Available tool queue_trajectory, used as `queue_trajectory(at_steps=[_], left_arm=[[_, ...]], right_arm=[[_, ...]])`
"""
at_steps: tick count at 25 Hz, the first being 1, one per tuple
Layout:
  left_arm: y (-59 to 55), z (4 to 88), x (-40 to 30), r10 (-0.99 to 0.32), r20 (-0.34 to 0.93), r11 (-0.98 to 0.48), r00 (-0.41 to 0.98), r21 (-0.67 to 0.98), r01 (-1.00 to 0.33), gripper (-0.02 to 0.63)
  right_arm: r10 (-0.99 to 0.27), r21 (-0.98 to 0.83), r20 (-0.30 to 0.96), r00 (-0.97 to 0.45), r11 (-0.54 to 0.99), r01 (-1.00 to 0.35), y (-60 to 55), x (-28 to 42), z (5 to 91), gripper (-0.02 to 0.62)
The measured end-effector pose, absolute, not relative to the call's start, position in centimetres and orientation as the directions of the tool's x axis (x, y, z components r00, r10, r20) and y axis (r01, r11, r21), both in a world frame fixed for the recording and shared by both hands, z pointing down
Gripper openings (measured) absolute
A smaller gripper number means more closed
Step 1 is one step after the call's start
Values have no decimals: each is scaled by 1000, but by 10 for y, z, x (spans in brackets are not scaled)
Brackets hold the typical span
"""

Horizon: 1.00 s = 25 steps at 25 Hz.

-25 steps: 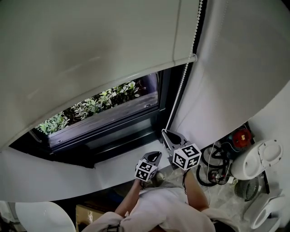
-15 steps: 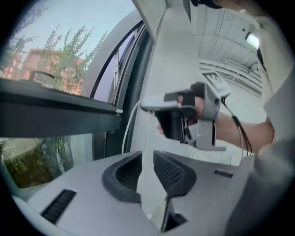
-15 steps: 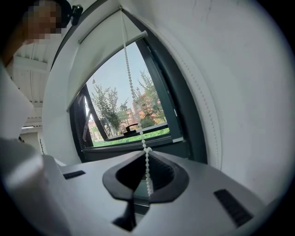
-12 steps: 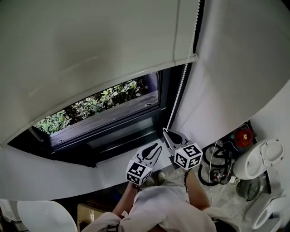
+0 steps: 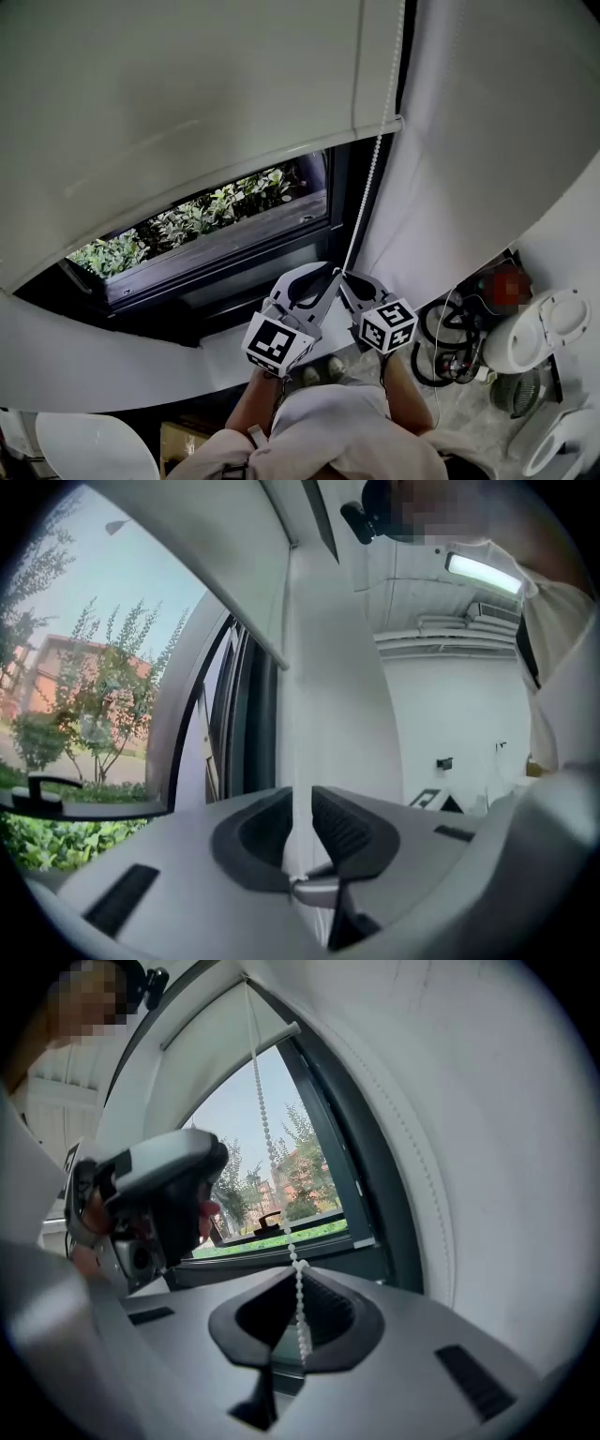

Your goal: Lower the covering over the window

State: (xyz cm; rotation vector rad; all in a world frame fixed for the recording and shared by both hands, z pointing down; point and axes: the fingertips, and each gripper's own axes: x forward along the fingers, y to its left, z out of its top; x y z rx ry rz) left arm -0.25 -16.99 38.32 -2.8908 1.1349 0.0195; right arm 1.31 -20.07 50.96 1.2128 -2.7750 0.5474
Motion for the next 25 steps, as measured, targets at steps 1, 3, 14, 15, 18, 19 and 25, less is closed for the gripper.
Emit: queue_trajectory(at_steps=[1, 3, 14, 15, 18, 19, 25], left_arm=[[-172, 373, 0, -678, -41, -732, 734, -43, -680, 70], [-179, 354, 3, -681, -73, -726, 729, -70, -684, 69], [-203, 281, 22, -670, -180, -699, 721, -173, -693, 70], [-205, 278, 24, -666, -184, -701, 723, -179, -691, 69], [-207, 271, 29, -663, -201, -696, 721, -191, -693, 68], [-208, 269, 29, -665, -208, -690, 717, -196, -697, 29], [-203, 270, 27, -676, -249, -677, 693, -159, -718, 20]], right_arm=[[-698, -295, 198, -688, 627, -721, -200, 13, 509, 8], [-697, -292, 199, -689, 629, -720, -199, 11, 509, 8], [-686, -273, 207, -697, 644, -715, -193, 8, 508, 8], [-685, -272, 207, -699, 646, -713, -193, 7, 508, 8], [-679, -270, 207, -704, 652, -709, -192, 4, 509, 8], [-678, -269, 207, -705, 654, -707, -193, 3, 509, 8], [-669, -262, 220, -710, 661, -703, -195, 0, 511, 8]])
